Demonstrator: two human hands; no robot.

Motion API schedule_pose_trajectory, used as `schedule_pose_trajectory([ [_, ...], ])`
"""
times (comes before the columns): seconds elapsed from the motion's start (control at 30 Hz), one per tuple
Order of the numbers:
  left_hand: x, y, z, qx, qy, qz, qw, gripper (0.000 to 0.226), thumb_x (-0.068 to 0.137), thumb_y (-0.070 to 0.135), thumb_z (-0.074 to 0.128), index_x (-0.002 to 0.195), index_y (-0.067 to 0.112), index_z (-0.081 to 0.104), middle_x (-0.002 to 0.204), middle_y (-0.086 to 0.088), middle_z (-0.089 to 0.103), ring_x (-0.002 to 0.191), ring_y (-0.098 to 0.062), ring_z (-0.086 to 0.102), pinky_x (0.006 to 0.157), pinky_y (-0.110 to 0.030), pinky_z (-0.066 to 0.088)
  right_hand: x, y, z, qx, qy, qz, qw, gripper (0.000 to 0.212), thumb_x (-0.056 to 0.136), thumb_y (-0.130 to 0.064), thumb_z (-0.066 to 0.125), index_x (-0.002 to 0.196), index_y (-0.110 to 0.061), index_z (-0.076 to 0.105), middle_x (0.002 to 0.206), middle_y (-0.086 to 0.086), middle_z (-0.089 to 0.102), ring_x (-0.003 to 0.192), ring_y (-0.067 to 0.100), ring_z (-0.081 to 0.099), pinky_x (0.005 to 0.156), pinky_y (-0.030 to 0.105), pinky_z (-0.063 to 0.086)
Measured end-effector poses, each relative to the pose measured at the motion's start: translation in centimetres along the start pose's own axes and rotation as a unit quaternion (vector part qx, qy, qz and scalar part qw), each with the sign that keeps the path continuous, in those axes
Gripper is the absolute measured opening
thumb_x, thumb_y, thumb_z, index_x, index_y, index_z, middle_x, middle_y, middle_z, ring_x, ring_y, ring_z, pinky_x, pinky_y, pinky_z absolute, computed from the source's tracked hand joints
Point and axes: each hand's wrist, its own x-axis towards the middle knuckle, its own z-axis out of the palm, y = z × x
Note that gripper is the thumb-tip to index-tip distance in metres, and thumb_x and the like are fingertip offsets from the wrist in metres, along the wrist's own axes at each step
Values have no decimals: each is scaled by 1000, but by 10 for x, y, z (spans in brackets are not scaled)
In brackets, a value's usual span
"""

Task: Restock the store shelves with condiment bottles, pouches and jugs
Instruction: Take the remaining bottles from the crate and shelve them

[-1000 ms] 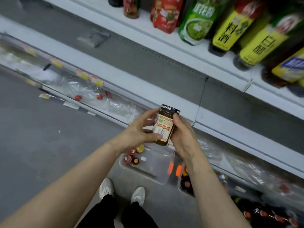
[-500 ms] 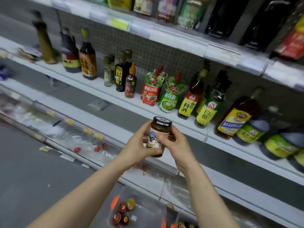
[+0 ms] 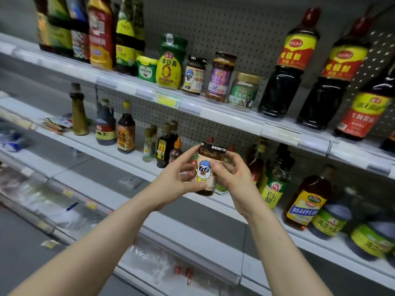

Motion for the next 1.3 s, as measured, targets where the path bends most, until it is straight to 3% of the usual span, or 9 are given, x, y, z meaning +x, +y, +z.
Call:
schedule_pose_trajectory([
  [0.1,23,14,-20,11,17,32,999,90,79,2,80,142,53,40,115,6,67,101,-13,71,78,-26,58,26,-17,12,-37,14,-50,998,39,90,-22,75,125,-27,58,113,-1,75,107,17,71,87,38,60],
  [0.27,70,40,-65,54,43,93,993,90,78,13,83,144,54,37,123,8,65,114,-11,65,93,-32,56,71,-49,43,-164,8,-112,980,46,85,-33,77,117,-61,58,114,-16,72,103,5,69,88,36,59],
  [0.4,107,61,-100,84,44,137,986,91,78,17,83,146,53,34,123,11,64,113,-7,64,95,-38,56,115,-73,65,-166,44,-130,976,60,87,-28,79,140,-39,54,118,-13,72,105,7,69,86,33,59],
  [0.47,124,71,-115,85,38,156,983,91,79,17,83,148,49,33,124,12,64,116,-10,63,94,-38,56,134,-86,76,-176,62,-147,971,59,87,-24,79,140,-30,55,121,-10,72,108,11,69,90,39,59],
  [0.6,158,93,-142,102,26,190,976,92,79,16,82,150,44,31,120,23,60,113,0,61,81,-14,54,169,-108,94,-181,117,-153,964,66,85,-23,81,144,-19,51,122,-3,70,108,15,69,91,45,60],
  [0.67,175,101,-152,110,10,192,975,97,77,13,83,152,40,28,130,13,59,115,-7,61,83,-16,54,184,-118,98,-183,146,-154,960,65,85,-22,81,142,-15,51,120,1,70,106,18,70,88,42,60],
  [0.8,201,107,-165,160,-8,198,967,106,74,15,86,155,40,23,131,11,57,114,-9,63,92,-28,55,205,-124,105,-202,177,-145,952,60,85,-20,80,139,-12,53,119,3,71,107,22,70,80,36,59],
  [0.9,214,99,-170,173,-17,196,965,108,73,13,86,156,38,21,125,8,59,113,-10,63,98,-38,54,215,-118,111,-217,197,-136,946,61,86,-18,80,140,-12,52,123,6,69,112,23,68,90,45,59],
  [1.3,239,81,-169,200,-13,211,957,110,74,15,86,158,35,17,130,4,64,113,-13,63,97,-40,53,233,-106,112,-253,240,-125,929,53,87,-14,78,136,-17,58,120,0,71,104,17,71,90,44,60],
])
